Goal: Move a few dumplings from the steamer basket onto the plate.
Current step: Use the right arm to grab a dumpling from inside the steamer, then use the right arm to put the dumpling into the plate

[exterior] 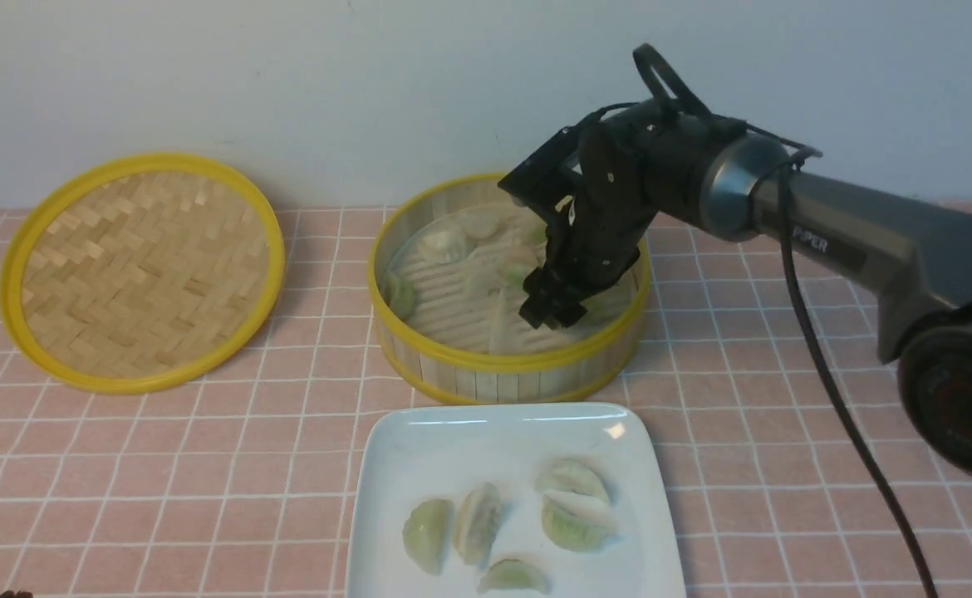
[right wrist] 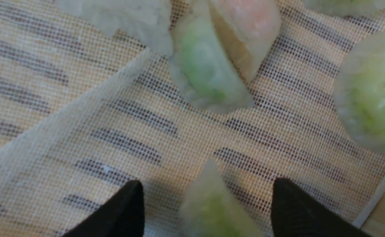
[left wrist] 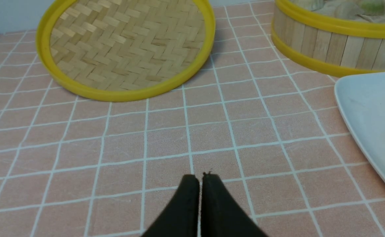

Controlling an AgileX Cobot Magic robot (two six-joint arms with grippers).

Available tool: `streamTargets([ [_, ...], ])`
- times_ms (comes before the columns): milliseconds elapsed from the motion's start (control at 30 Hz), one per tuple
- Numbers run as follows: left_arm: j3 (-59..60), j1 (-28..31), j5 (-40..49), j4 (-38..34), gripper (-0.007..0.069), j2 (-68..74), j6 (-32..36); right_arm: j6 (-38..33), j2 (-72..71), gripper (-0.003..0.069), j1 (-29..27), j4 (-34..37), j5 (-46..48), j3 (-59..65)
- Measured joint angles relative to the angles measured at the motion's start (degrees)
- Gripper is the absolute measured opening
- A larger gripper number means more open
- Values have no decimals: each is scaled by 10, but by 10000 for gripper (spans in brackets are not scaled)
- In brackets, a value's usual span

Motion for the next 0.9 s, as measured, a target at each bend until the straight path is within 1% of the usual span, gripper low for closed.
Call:
streamTargets([
  [67, 0, 0, 0, 0, -6, 0, 0, 3, 4, 510, 0, -13, -8, 0],
  [133, 0, 0, 0, 0, -6, 0, 0, 13, 5, 507, 0, -20, -10, 0],
  [167, 0, 0, 0, 0, -6, 0, 0, 23, 5, 491, 0, -25, -10, 0],
  [200, 0, 0, 0, 0, -6, 0, 0, 34, 6, 462, 1, -26, -9, 0],
  [233, 0, 0, 0, 0, -6, 0, 0, 43, 6, 407, 1, -30, -7, 0],
  [300, 0, 0, 0, 0, -6, 0, 0, 58, 6, 269, 1, -31, 0, 0],
  [333, 0, 0, 0, 0, -6, 0, 0, 63, 6, 216, 2, -33, 0, 0],
  [367, 0, 0, 0, 0, -6, 0, 0, 65, 5, 192, 2, -35, 0, 0],
  [600, 0, 0, 0, 0, -6, 0, 0, 72, -18, 193, 2, -10, 29, -12],
  [733, 0, 0, 0, 0, -6, 0, 0, 72, -59, 193, 2, 49, 70, -49],
  [800, 0, 0, 0, 0, -6, 0, 0, 70, -79, 193, 2, 80, 116, -61],
  [900, 0, 0, 0, 0, -6, 0, 0, 68, -102, 193, 2, 121, 148, -58],
])
